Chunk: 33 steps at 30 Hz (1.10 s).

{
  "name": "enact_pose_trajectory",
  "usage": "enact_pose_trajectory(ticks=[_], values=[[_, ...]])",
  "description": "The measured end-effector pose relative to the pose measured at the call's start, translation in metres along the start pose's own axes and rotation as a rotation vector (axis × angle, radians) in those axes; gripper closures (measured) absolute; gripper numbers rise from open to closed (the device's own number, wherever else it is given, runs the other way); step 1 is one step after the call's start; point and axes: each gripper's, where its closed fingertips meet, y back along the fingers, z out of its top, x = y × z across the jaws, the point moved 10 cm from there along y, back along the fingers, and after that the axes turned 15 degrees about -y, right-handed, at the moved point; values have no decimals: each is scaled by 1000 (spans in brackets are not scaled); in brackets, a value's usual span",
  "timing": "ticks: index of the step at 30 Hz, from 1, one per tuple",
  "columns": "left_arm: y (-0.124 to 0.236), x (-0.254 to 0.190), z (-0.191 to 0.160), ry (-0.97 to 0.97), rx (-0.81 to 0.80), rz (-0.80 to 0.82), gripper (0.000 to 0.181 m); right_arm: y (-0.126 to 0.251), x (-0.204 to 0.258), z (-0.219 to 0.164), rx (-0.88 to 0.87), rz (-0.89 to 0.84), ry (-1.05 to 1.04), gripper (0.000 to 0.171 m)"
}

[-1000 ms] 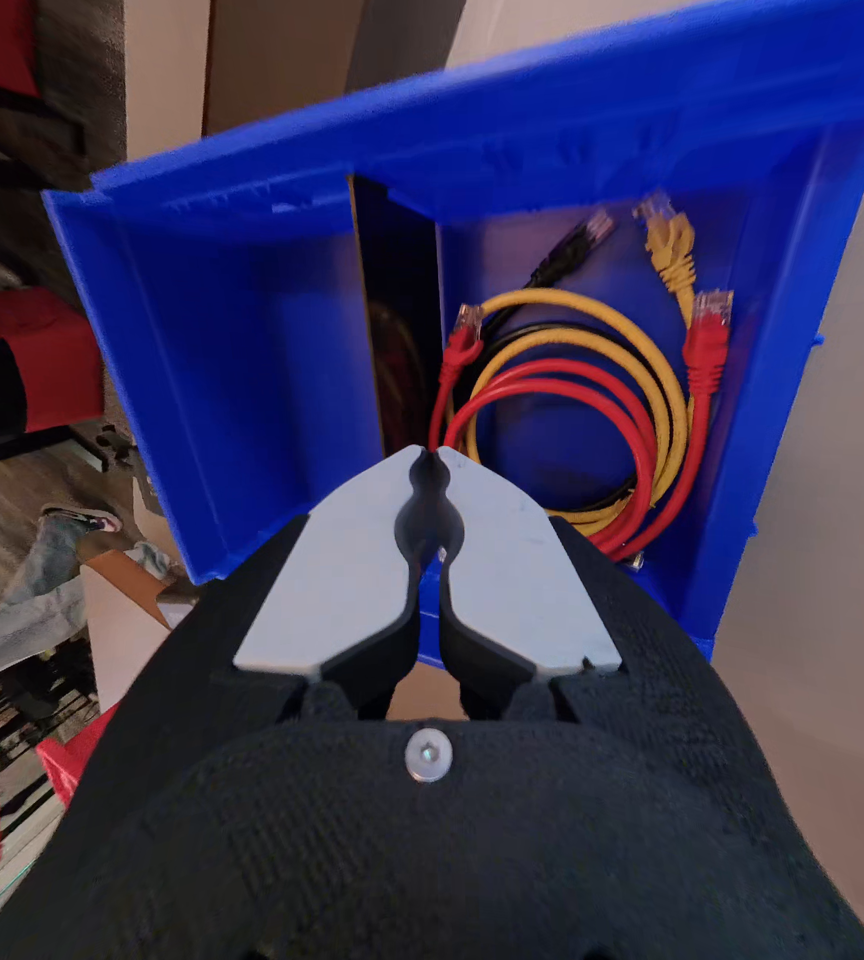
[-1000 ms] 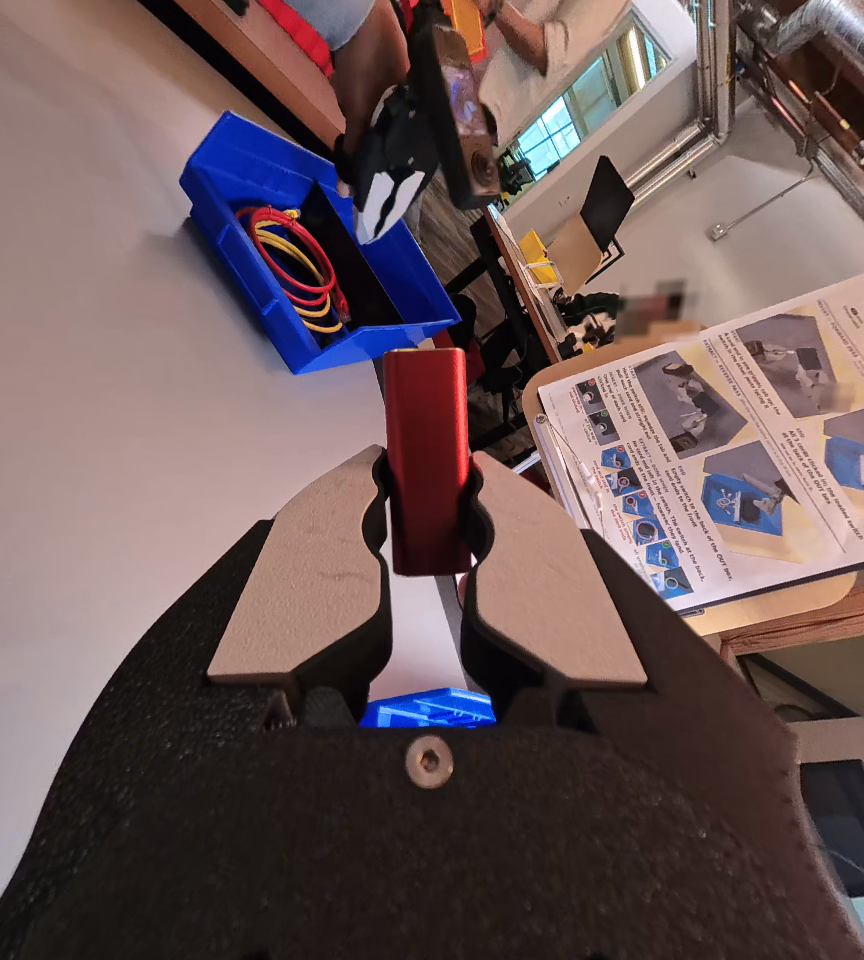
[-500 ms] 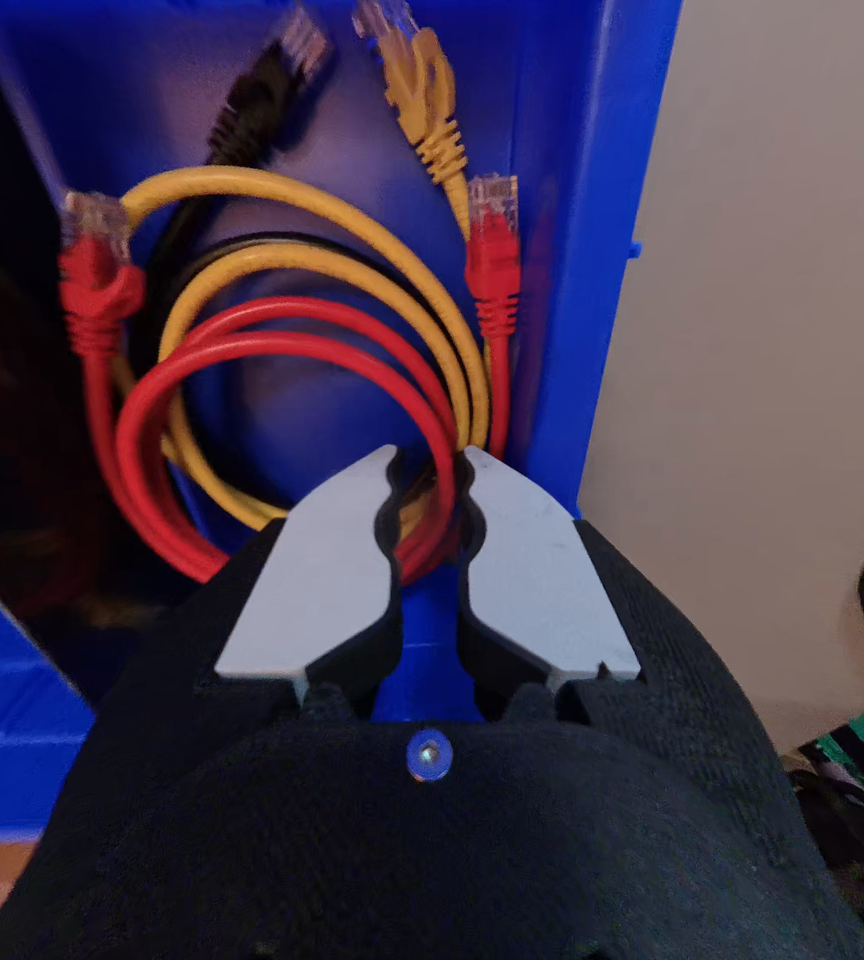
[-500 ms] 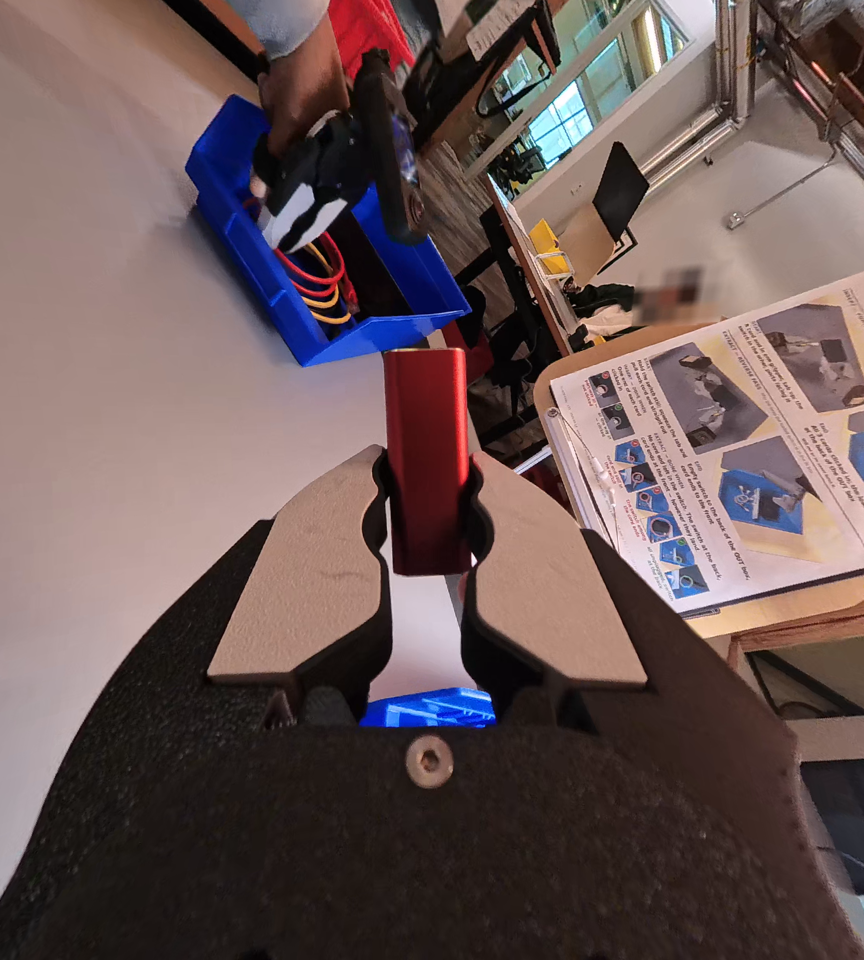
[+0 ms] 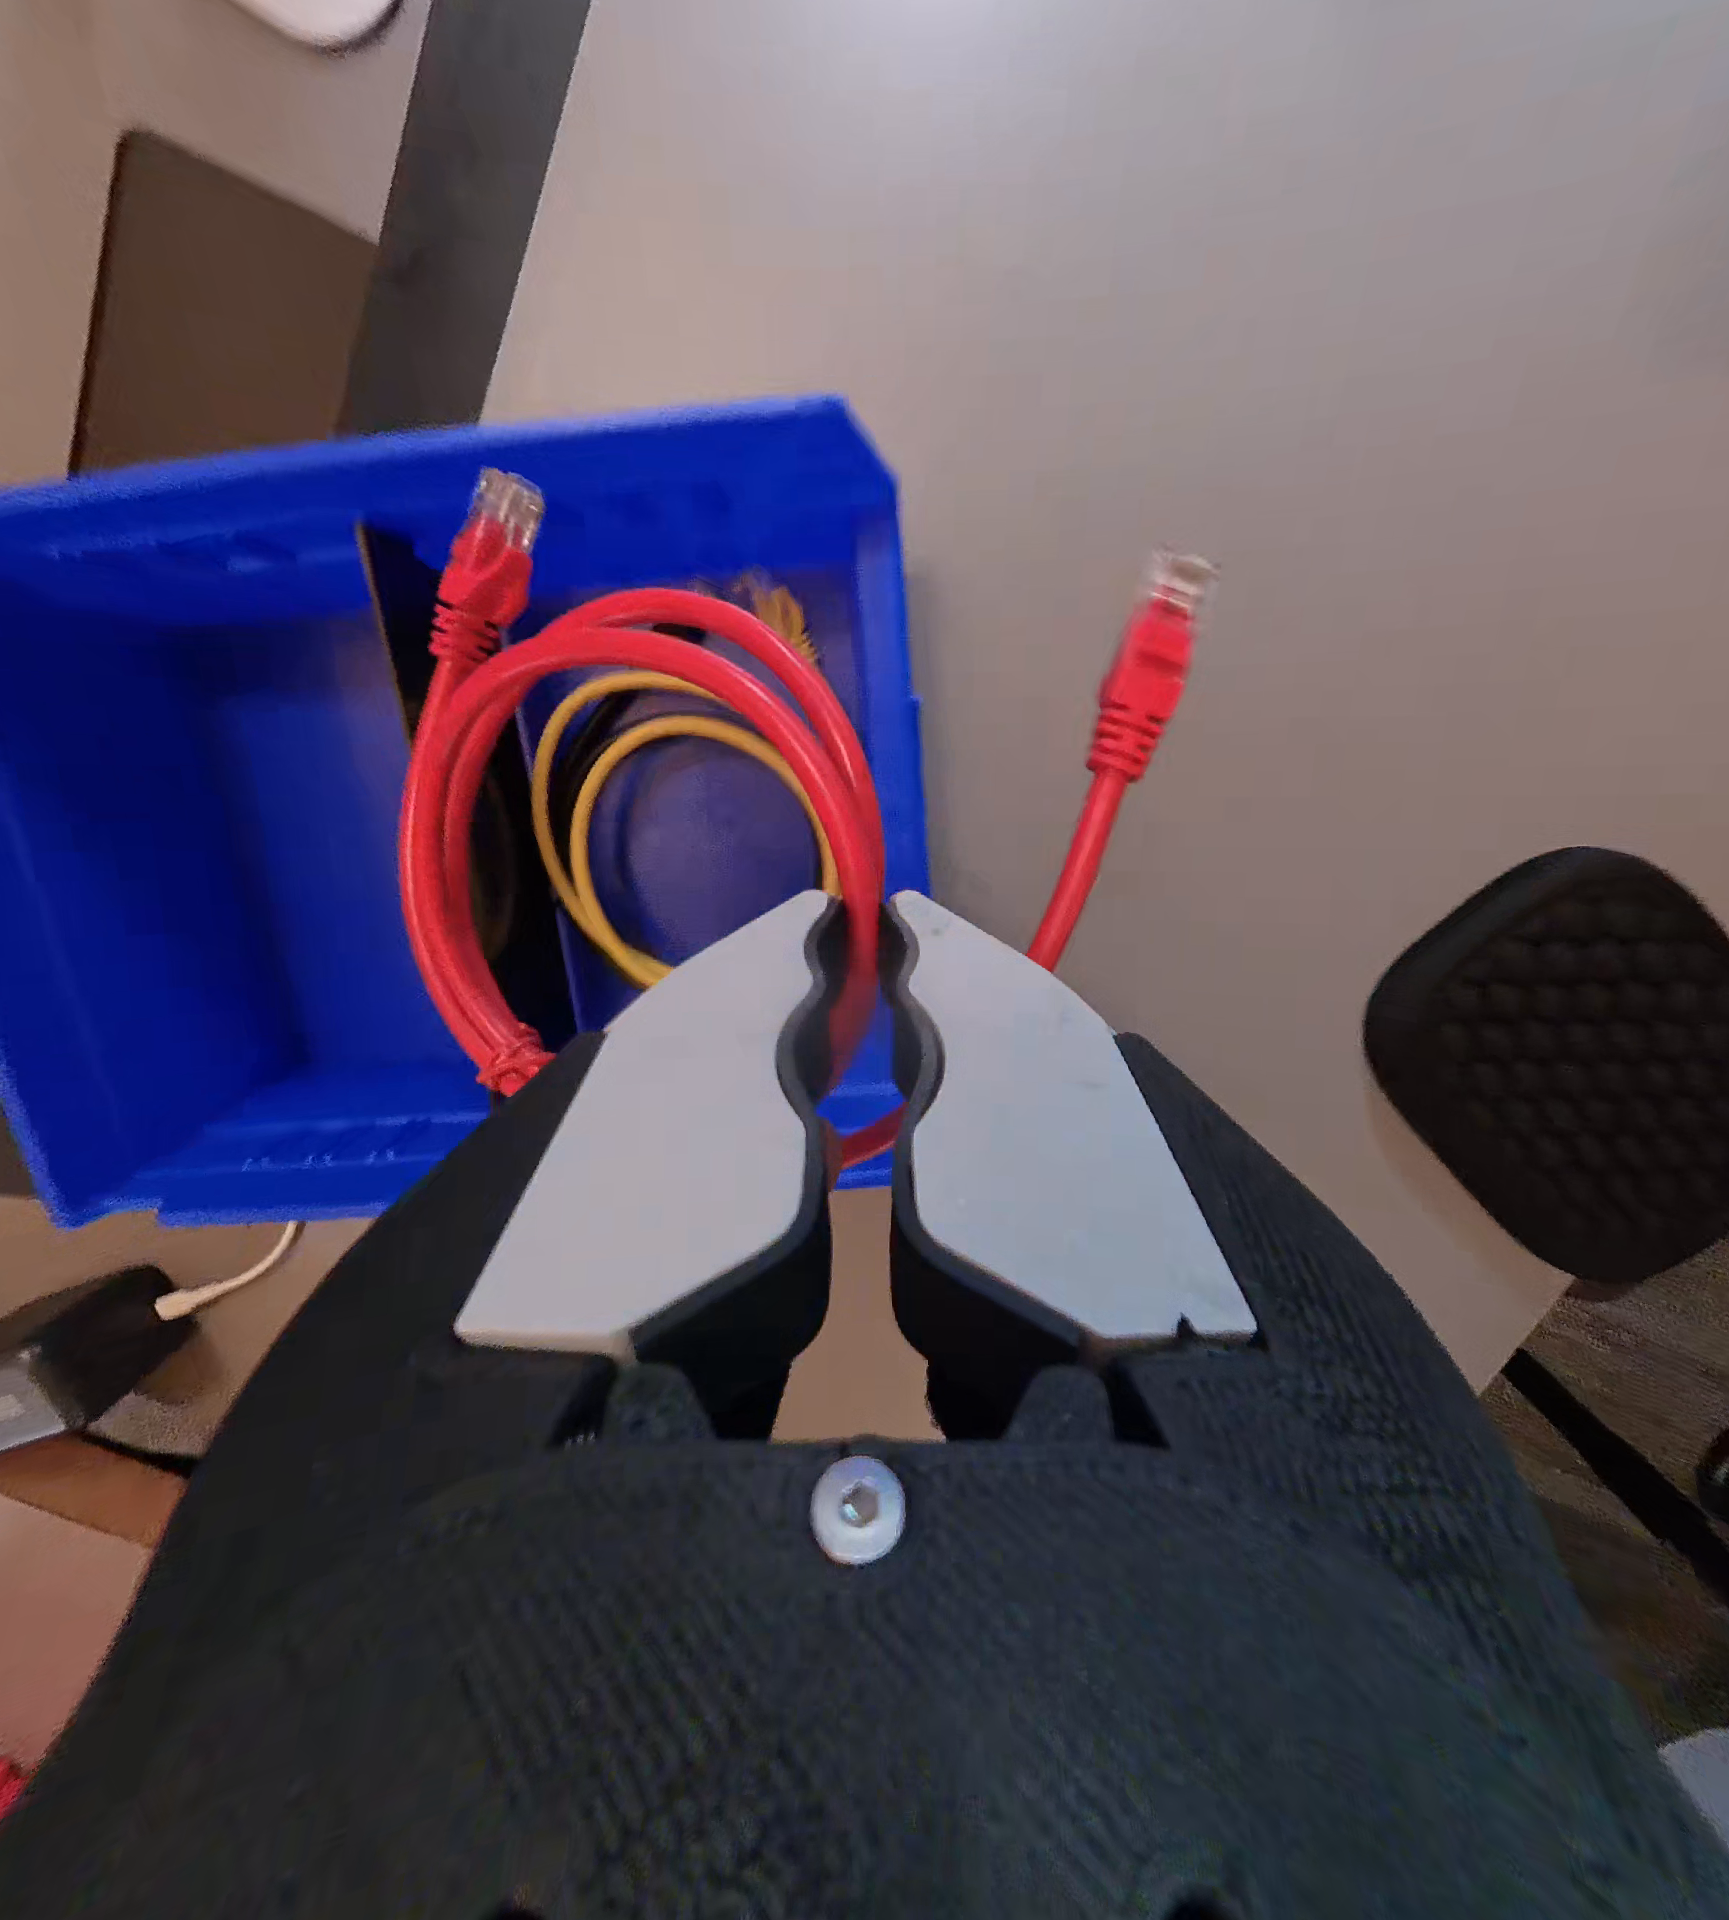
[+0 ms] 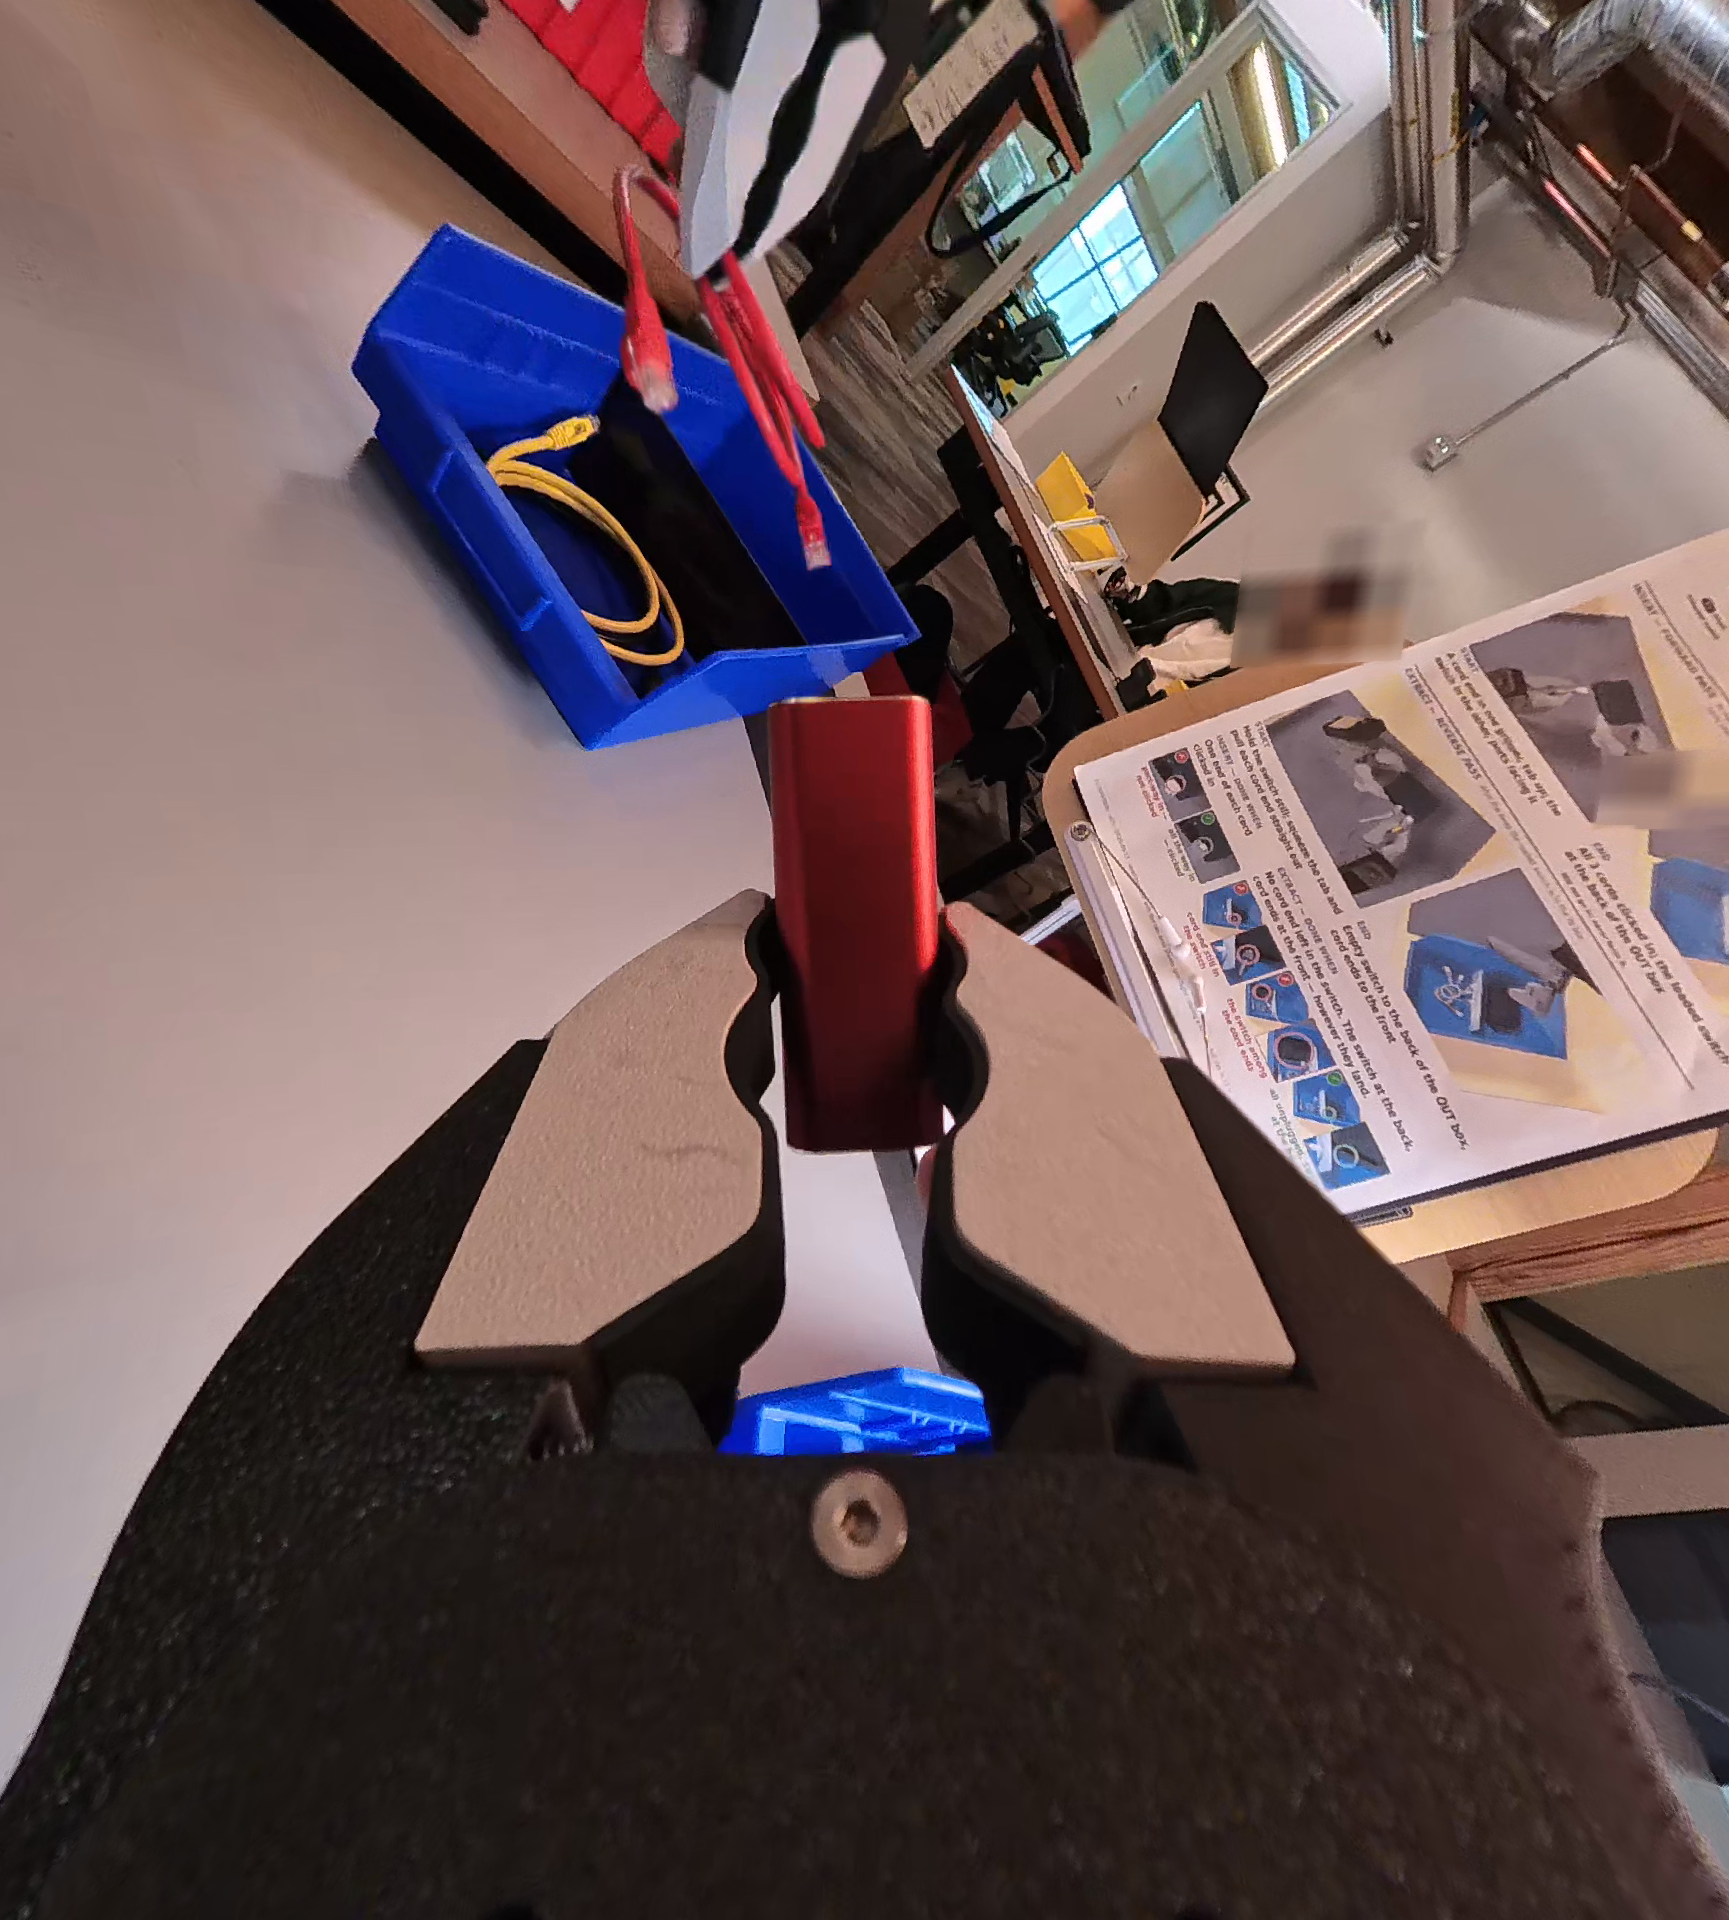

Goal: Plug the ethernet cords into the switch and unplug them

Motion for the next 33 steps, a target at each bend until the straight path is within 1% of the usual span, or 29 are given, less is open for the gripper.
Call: enact_pose_trajectory(ticks=[1, 3, 5, 9, 11, 15, 18, 20, 21, 22, 24, 26, 28, 33], values=[[3, -5, 5, -13, -22, 1, 175, 1, 1, 1, -3, 0, 2, 145], [4, -16, 14, -40, -47, 15, 175, 2, 1, 4, -11, -1, 6, 145], [-4, -27, 21, -58, -53, 47, 175, 5, 1, 7, -17, -5, 8, 145], [-36, -38, 26, -35, -10, 148, 175, 9, 2, 9, -25, -11, 7, 145], [-54, -35, 22, 29, 13, 180, 175, 9, 2, 9, -25, -11, 6, 145], [-84, -24, 5, 137, 48, 169, 175, 9, 2, 7, -16, -14, 10, 145], [-108, -22, -8, 167, 85, 172, 173, 8, 0, 5, -14, -14, 1, 145], [-119, -24, -14, 150, 114, 192, 170, 6, -1, 3, -13, -11, -5, 145], [-121, -25, -16, 135, 119, 214, 168, 5, -1, 2, -11, -9, -6, 145], [-121, -27, -15, 119, 109, 231, 162, 4, -1, 1, -7, -8, -5, 145], [-115, -35, -11, 66, 49, 265, 153, 2, -1, -1, 1, -6, -5, 145], [-109, -49, -4, -8, -20, 302, 151, 1, -1, -2, 2, -5, -9, 145], [-110, -65, 2, -110, -52, 361, 150, 1, -2, -3, 1, -4, -13, 145], [-141, -94, -2, -424, 45, 638, 145, -1, 1, -1, 0, 2, -7, 145]])
